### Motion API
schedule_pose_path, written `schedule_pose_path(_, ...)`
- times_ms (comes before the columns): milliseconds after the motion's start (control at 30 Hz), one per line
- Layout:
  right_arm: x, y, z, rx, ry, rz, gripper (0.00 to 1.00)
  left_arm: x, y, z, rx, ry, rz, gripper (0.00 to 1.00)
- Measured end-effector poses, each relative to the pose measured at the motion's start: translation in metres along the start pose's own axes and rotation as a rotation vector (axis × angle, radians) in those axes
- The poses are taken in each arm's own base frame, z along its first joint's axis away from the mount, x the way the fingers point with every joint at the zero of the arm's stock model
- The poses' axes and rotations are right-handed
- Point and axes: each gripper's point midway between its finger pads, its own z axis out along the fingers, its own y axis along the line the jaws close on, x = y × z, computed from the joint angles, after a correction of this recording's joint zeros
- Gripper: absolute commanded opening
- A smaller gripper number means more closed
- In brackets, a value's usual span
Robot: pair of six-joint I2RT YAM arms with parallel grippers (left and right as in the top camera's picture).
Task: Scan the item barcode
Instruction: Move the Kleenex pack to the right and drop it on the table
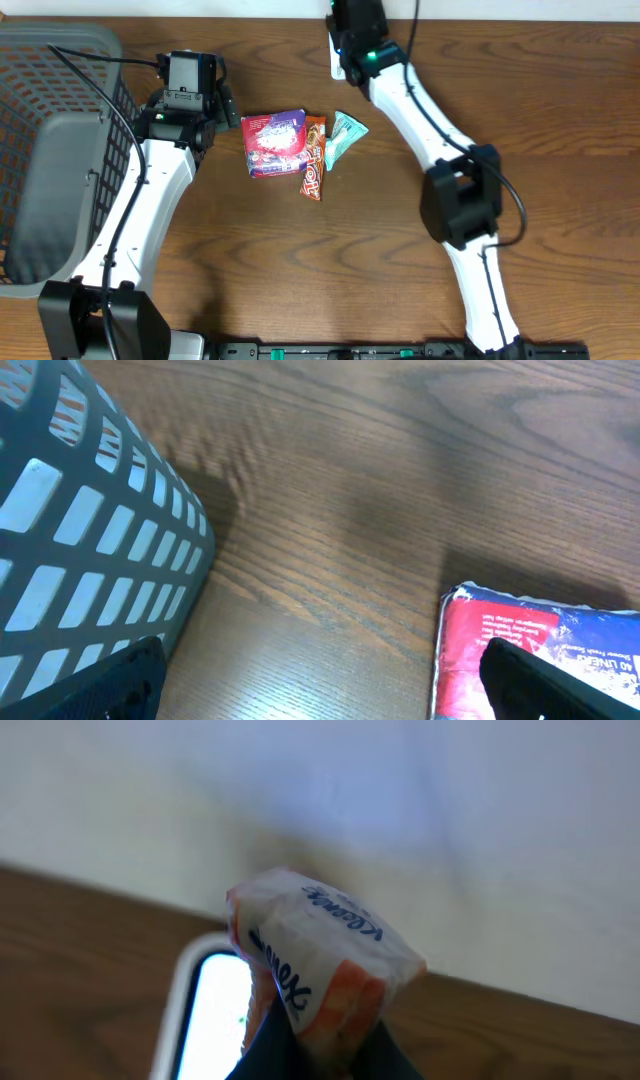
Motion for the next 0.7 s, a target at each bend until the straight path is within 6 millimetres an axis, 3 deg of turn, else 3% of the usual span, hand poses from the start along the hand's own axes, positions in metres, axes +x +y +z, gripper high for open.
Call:
schedule_pose_path(167, 0.039, 0.007, 0.015, 0.032, 0.093, -0.127, 0.01, 0.000, 0.000, 0.000, -0.001, 0.001, 0.000, 0.99)
schedule_pose_path(400, 0.043, 0.000, 0.013, 0.067, 0.126, -0.152, 0.01, 0.000, 0.000, 0.000, 0.000, 0.000, 0.000, 0.99)
schedule_pose_path(533, 0.040, -0.016, 0.011, 0.148, 0.127, -0.109, 0.01, 0.000, 0.000, 0.000, 0.000, 0.000, 0.000, 0.99)
schedule_pose_path(700, 0.048, -0.056, 0.009, 0.254, 0.190, -0.062, 0.01, 0.000, 0.000, 0.000, 0.000, 0.000, 0.000, 0.99)
